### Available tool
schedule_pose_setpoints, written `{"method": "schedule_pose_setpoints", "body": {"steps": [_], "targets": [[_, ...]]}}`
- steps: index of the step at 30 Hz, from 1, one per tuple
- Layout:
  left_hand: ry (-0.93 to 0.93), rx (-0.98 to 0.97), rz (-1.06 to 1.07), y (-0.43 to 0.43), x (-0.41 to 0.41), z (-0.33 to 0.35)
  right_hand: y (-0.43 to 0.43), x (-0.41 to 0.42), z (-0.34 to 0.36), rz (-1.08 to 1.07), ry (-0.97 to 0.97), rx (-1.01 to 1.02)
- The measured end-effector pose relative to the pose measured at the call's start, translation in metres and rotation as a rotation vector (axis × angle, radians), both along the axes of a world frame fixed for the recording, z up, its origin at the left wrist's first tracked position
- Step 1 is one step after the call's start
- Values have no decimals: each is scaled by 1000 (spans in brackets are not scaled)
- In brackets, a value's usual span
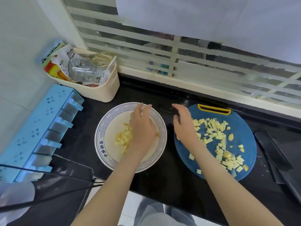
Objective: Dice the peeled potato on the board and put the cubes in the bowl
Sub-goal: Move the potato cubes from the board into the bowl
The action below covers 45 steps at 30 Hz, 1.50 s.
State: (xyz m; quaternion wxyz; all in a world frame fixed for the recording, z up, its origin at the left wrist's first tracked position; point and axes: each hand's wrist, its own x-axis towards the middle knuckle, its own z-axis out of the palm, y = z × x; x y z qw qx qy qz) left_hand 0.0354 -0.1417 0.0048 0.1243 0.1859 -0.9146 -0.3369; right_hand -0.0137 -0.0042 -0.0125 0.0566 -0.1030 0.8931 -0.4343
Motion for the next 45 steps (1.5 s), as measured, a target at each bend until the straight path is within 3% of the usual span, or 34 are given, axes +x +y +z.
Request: {"method": "schedule_pose_setpoints", "body": {"steps": [2,4,7,13,15,23,30,33,40,45], "targets": [[21,-7,-77,20,-6,-1,50,-14,-14,-189,2,174],[75,-51,-183,42,-9,-3,102,-23,-30,-296,-160,422],[84,-50,-341,85,-13,-18,148,-27,-46,-271,-402,506],[-145,-33,-398,132,-20,-51,132,-10,-54,188,-147,712],[-170,-49,-367,133,-24,-57,132,-4,-56,227,-87,754],[-218,-72,-321,138,-28,-64,135,12,-68,160,225,631],[-241,-101,-345,137,-22,-58,129,2,-65,110,177,668],[-232,-110,-349,132,-20,-51,127,-1,-60,23,17,667],[-25,-67,-317,99,-22,-20,104,-10,-16,-163,-164,306],[93,-31,-206,40,-13,8,32,-12,34,-64,-173,143]]}}
